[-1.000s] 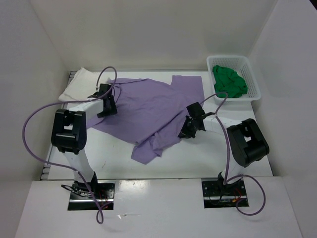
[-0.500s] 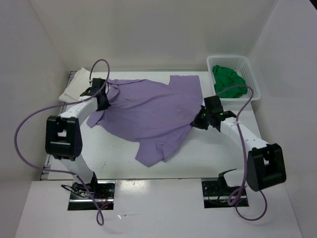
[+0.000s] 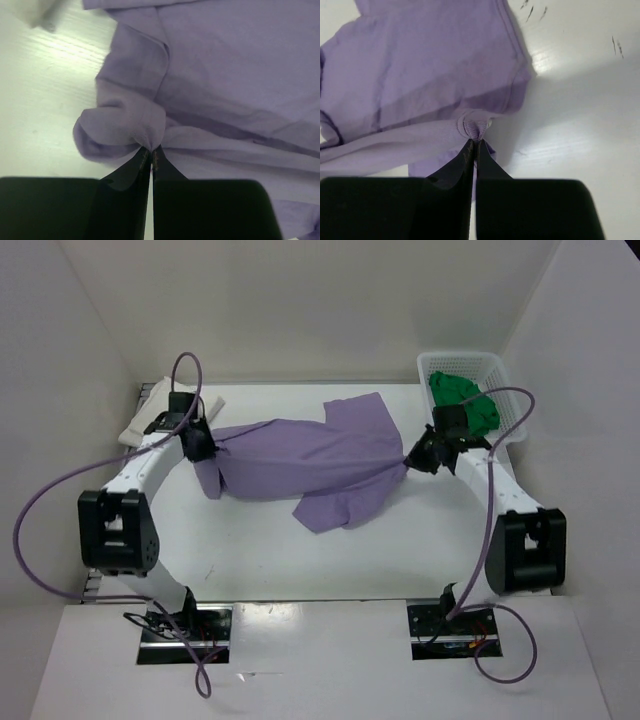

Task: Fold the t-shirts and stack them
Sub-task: Flatten out the tshirt

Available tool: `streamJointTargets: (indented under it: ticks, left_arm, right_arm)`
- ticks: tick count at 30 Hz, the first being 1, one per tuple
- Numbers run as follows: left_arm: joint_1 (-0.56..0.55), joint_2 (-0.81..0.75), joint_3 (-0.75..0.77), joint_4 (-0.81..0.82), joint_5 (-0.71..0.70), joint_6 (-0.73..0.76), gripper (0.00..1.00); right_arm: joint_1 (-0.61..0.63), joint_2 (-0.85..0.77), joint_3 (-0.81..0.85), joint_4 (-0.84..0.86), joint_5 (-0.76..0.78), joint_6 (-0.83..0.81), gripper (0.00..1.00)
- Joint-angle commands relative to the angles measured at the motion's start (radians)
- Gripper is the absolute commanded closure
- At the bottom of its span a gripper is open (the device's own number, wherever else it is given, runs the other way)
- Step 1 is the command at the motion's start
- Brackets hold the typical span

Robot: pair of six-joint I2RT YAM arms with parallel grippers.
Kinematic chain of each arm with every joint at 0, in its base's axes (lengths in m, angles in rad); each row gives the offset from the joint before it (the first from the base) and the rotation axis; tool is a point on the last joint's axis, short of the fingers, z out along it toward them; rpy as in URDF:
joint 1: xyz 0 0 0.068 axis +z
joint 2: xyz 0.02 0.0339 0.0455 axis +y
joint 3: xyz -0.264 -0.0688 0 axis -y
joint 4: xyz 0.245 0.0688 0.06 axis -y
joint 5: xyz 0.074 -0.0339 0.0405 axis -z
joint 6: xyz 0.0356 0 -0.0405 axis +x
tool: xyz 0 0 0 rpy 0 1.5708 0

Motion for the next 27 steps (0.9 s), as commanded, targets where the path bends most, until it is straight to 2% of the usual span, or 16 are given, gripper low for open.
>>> streamJointTargets:
  ticks: [1, 4, 7, 10, 11, 14, 17, 20, 24, 27]
  left_arm:
    - [0.008, 0.124, 0.118, -0.013, 0.106, -0.004, 0.93]
    - [0.008, 0.150, 0.228, -0.059, 0.144, -0.004, 0.93]
    - [0.008, 0.032, 0.206, -0.095, 0.169, 0.005, 0.93]
    - [0.008, -0.139, 0.139, -0.152, 0.172, -0.004, 0.93]
    - [0.008, -0.219, 0.138, -0.169, 0.172, -0.004, 0.93]
    - [0.008, -0.328, 0.152, -0.255, 0.172, -0.017, 0.93]
    - [0.008, -0.368, 0.190, -0.327, 0.226, -0.027, 0.93]
    - [0.008, -0.379, 0.169, -0.300, 0.322, -0.047, 0.93]
    - [0.019, -0.335, 0.126, -0.228, 0.335, -0.028, 0.90]
    - [0.049, -0.222, 0.037, -0.111, 0.357, -0.027, 0.87]
  right_arm:
    - [-0.019, 0.122, 0.168, 0.059, 0.035, -0.023, 1.00]
    - [-0.019, 0.175, 0.265, 0.018, 0.016, -0.023, 1.00]
    - [-0.019, 0.065, 0.254, -0.016, -0.028, -0.055, 1.00]
    - [-0.019, -0.133, 0.254, -0.110, -0.076, -0.101, 1.00]
    - [-0.019, -0.225, 0.291, -0.145, -0.085, -0.101, 1.00]
    - [0.027, -0.334, 0.392, -0.275, -0.111, -0.114, 1.00]
    - [0.068, -0.345, 0.525, -0.326, -0.111, -0.104, 1.00]
    - [0.077, -0.315, 0.648, -0.325, -0.102, -0.117, 1.00]
    - [0.041, -0.261, 0.560, -0.237, -0.068, -0.141, 1.00]
    - [0.001, -0.200, 0.327, -0.103, -0.088, -0.118, 1.00]
